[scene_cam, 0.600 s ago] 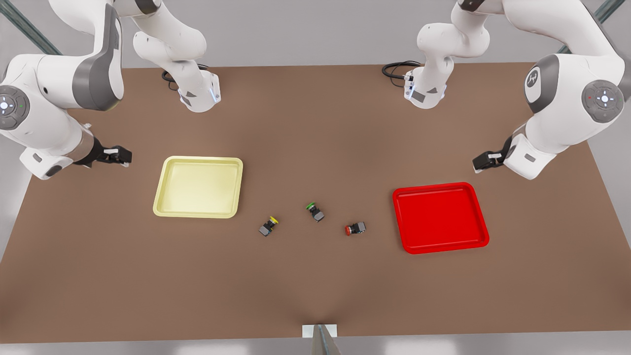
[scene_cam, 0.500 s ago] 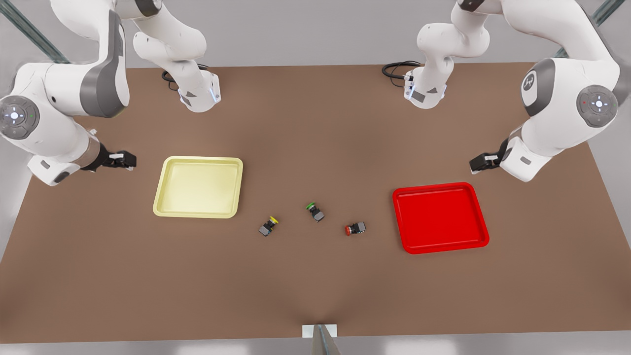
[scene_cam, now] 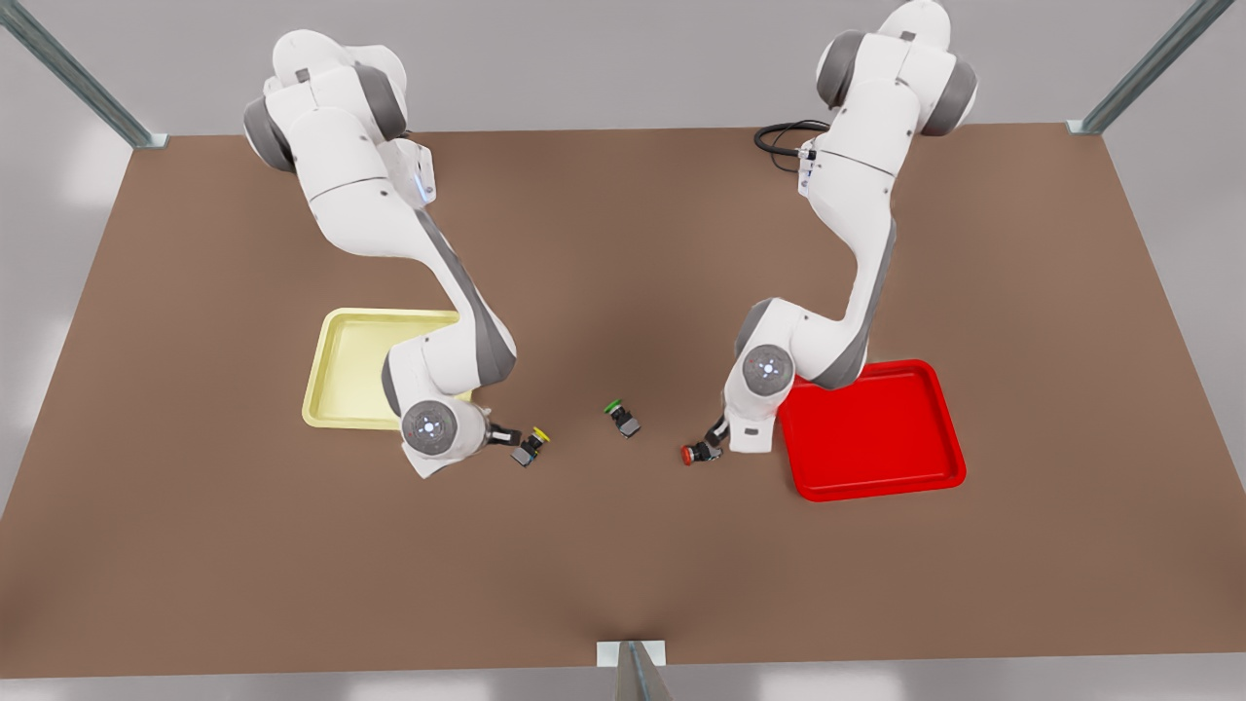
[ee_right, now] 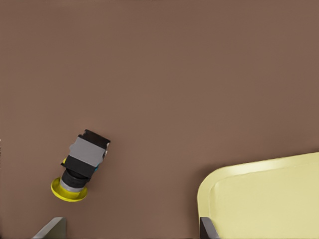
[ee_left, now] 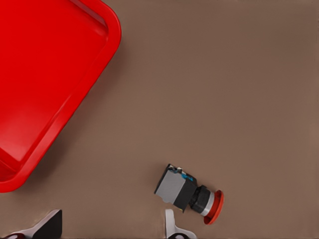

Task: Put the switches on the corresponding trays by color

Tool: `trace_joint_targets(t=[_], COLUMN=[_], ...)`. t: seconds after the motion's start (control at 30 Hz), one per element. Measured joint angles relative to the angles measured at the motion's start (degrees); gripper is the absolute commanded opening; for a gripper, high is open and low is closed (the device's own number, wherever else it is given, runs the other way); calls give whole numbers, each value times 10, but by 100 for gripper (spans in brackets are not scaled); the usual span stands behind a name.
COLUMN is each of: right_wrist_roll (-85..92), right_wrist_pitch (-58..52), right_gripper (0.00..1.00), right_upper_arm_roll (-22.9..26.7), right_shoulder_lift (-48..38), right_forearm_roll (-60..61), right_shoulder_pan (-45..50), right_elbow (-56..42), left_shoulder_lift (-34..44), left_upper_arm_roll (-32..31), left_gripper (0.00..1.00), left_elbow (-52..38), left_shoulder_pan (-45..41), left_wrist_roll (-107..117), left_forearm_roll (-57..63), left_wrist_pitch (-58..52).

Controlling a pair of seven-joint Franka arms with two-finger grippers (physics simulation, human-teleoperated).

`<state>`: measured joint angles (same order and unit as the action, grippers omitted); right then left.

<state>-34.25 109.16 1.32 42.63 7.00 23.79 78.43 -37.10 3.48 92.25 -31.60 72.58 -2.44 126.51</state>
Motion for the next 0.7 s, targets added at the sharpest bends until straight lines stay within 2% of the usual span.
trace_joint_targets(t=[0.3,0.7], right_wrist_roll=[-240,-405], right_wrist_pitch=[179,226], right_gripper=[100,100], right_upper_arm_roll=[18,15], right_shoulder_lift=[51,52], right_forearm_roll=[51,22], right_shoulder_pan=[35,50], right_elbow=[0,49], left_shoulder_lift=[-45,-76], left_upper_arm_roll=[-1,-3], left_gripper=[100,100], left_elbow=[-15,13], left_shoulder_pan=[-6,-13], left_wrist_roll=[389,685], left_forearm_roll=[2,5], left_wrist_pitch=[113,177])
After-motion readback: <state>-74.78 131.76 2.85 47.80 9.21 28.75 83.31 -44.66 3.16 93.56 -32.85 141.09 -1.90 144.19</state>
